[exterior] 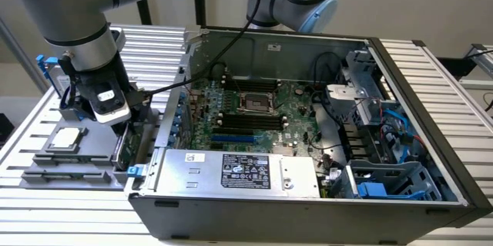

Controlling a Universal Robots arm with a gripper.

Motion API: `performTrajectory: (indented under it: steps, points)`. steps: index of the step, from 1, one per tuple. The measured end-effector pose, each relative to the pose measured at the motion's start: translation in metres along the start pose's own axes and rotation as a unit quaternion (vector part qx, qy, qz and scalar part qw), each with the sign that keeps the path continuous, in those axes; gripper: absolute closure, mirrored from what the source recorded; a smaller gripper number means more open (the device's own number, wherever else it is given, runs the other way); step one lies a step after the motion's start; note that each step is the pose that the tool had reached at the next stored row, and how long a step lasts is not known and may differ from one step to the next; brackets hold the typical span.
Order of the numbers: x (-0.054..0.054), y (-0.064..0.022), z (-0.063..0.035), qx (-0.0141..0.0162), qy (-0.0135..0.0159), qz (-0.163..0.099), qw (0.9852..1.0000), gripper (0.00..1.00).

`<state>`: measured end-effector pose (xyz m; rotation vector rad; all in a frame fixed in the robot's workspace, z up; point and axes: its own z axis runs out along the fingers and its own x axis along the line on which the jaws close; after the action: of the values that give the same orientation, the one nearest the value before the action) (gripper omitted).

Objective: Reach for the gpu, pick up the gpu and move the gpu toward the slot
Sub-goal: 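Pick up the gpu and move the gpu toward the slot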

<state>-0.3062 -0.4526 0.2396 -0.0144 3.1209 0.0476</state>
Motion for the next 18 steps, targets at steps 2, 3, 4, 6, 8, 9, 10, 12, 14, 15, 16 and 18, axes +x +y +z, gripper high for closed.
performTrajectory:
  steps: [2, 3, 4, 6, 8, 9, 10, 12, 14, 15, 16, 18]
  points:
    - [0.0, 0.0, 0.0, 0.0, 0.0, 0.0, 1.0, 0.61]
    - [0.0, 0.0, 0.0, 0.0, 0.0, 0.0, 1.0, 0.61]
    - [0.0, 0.0, 0.0, 0.0, -0.0001, 0.0, 1.0, 0.67]
    - [0.0, 0.0, 0.0, 0.0, 0.0, 0.0, 1.0, 0.73]
    - [0.0, 0.0, 0.0, 0.0, 0.0, 0.0, 1.0, 0.73]
    - [0.0, 0.0, 0.0, 0.0, 0.0, 0.0, 1.0, 0.73]
    - [0.0, 0.0, 0.0, 0.0, 0.0, 0.0, 1.0, 0.73]
    - [0.0, 0.0, 0.0, 0.0, 0.0, 0.0, 1.0, 0.73]
    - [0.0, 0.0, 0.0, 0.0, 0.0, 0.0, 1.0, 0.73]
    - [0.0, 0.0, 0.0, 0.0, 0.0, 0.0, 1.0, 0.73]
    - [0.0, 0.0, 0.0, 0.0, 0.0, 0.0, 1.0, 0.73]
    - [0.0, 0.0, 0.0, -0.0001, 0.0, 0.0, 1.0, 0.73]
